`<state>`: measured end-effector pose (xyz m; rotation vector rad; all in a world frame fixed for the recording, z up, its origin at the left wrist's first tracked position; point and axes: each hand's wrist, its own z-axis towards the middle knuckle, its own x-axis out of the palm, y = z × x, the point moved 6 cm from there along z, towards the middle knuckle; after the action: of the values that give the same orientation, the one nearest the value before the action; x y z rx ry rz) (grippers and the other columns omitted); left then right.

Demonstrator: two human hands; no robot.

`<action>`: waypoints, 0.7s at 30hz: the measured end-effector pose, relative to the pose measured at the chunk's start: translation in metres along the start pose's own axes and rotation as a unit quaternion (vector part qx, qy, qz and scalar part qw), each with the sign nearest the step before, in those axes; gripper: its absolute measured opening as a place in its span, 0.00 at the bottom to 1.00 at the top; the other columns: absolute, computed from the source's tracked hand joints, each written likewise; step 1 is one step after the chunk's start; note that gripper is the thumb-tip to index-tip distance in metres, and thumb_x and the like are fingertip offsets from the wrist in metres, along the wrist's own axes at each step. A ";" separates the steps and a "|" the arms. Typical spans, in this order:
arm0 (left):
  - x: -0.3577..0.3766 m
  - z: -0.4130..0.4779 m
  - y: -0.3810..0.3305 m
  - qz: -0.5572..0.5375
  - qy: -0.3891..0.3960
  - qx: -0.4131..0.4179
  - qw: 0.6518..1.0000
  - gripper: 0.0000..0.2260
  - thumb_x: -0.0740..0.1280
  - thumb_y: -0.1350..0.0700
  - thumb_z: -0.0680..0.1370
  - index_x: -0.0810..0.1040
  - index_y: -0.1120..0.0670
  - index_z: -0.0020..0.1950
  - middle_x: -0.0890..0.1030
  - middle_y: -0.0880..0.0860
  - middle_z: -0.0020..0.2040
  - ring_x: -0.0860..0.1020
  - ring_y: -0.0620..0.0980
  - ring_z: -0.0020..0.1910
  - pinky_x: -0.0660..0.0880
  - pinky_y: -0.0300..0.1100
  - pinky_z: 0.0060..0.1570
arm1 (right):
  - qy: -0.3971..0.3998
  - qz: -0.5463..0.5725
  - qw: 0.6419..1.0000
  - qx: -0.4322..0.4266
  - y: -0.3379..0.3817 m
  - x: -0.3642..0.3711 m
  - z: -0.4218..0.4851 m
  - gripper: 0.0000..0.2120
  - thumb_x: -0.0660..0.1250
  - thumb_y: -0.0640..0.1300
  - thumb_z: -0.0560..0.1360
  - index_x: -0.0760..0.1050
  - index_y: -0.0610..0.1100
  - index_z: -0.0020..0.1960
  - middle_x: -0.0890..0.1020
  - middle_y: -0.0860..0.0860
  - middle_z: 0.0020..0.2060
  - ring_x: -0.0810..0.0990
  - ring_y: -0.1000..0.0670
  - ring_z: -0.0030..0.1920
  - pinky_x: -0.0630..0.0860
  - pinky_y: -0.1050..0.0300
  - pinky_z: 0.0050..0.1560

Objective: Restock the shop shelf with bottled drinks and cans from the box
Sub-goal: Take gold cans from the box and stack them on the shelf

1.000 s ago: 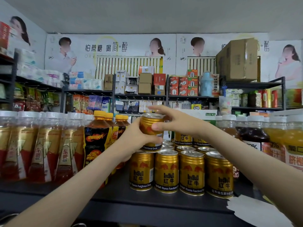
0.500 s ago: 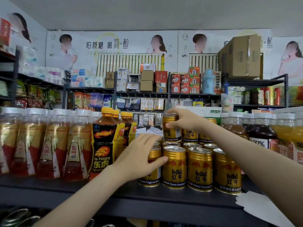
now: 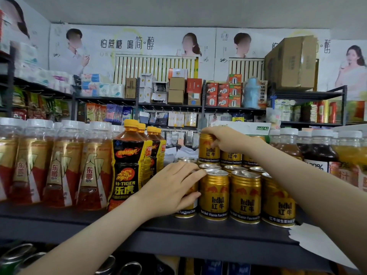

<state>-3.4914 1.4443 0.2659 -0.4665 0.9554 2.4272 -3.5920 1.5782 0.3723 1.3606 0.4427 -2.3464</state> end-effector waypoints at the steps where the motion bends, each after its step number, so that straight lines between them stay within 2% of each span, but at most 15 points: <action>1: 0.000 0.000 0.001 -0.001 -0.005 -0.001 1.000 0.19 0.60 0.46 0.79 0.67 0.54 0.65 0.77 0.54 0.59 0.75 0.52 0.55 0.73 0.45 0.54 | 0.009 -0.019 1.000 -0.011 0.001 0.002 -0.001 0.30 0.62 0.35 0.78 0.57 0.51 0.76 0.69 0.47 0.70 0.68 0.46 0.68 0.69 0.51 0.63; 3: 0.001 0.000 0.001 -0.001 -0.010 -0.003 1.000 0.18 0.60 0.47 0.79 0.67 0.55 0.65 0.77 0.54 0.58 0.75 0.52 0.55 0.72 0.45 0.54 | 0.025 -0.046 0.998 -0.026 0.002 0.006 -0.004 0.32 0.61 0.35 0.78 0.55 0.53 0.76 0.65 0.48 0.72 0.65 0.47 0.70 0.68 0.50 0.65; 6: 0.003 -0.001 0.001 0.004 -0.011 -0.002 1.000 0.18 0.60 0.47 0.78 0.67 0.55 0.65 0.77 0.55 0.58 0.75 0.52 0.55 0.72 0.45 0.54 | 0.034 -0.072 0.997 -0.023 0.003 0.009 -0.009 0.38 0.68 0.42 0.76 0.50 0.54 0.77 0.62 0.50 0.72 0.62 0.48 0.70 0.67 0.49 0.65; 10: 0.005 -0.001 0.002 0.012 -0.004 -0.003 1.000 0.19 0.59 0.47 0.79 0.67 0.55 0.65 0.77 0.55 0.59 0.75 0.52 0.55 0.72 0.45 0.54 | 0.008 -0.082 0.997 0.000 0.004 0.009 -0.012 0.44 0.71 0.44 0.73 0.45 0.50 0.78 0.63 0.48 0.72 0.63 0.47 0.70 0.67 0.50 0.65; 13: 0.006 -0.002 0.002 0.013 -0.008 -0.005 1.000 0.19 0.59 0.46 0.78 0.68 0.55 0.65 0.77 0.55 0.59 0.74 0.52 0.55 0.72 0.44 0.54 | -0.017 -0.104 0.994 0.004 0.007 0.005 -0.015 0.41 0.71 0.47 0.74 0.49 0.46 0.78 0.63 0.47 0.73 0.62 0.47 0.72 0.65 0.51 0.68; 17: 0.006 -0.002 0.002 0.004 -0.018 -0.017 1.000 0.18 0.59 0.46 0.78 0.68 0.55 0.65 0.77 0.54 0.58 0.74 0.52 0.54 0.72 0.44 0.53 | -0.055 -0.070 0.996 0.019 0.011 -0.005 -0.033 0.35 0.66 0.47 0.77 0.51 0.45 0.77 0.63 0.47 0.73 0.61 0.47 0.72 0.63 0.53 0.69; 21: 0.004 -0.002 0.000 0.017 -0.022 -0.043 0.999 0.19 0.59 0.46 0.77 0.69 0.56 0.64 0.78 0.55 0.58 0.75 0.53 0.54 0.67 0.44 0.56 | -0.085 -0.055 0.994 0.027 0.023 -0.010 -0.065 0.30 0.63 0.46 0.79 0.54 0.45 0.77 0.65 0.47 0.71 0.63 0.48 0.71 0.65 0.53 0.67</action>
<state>-3.4948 1.4439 0.2626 -0.4286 0.8499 2.5065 -3.5274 1.5891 0.3479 1.1724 0.4169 -2.5564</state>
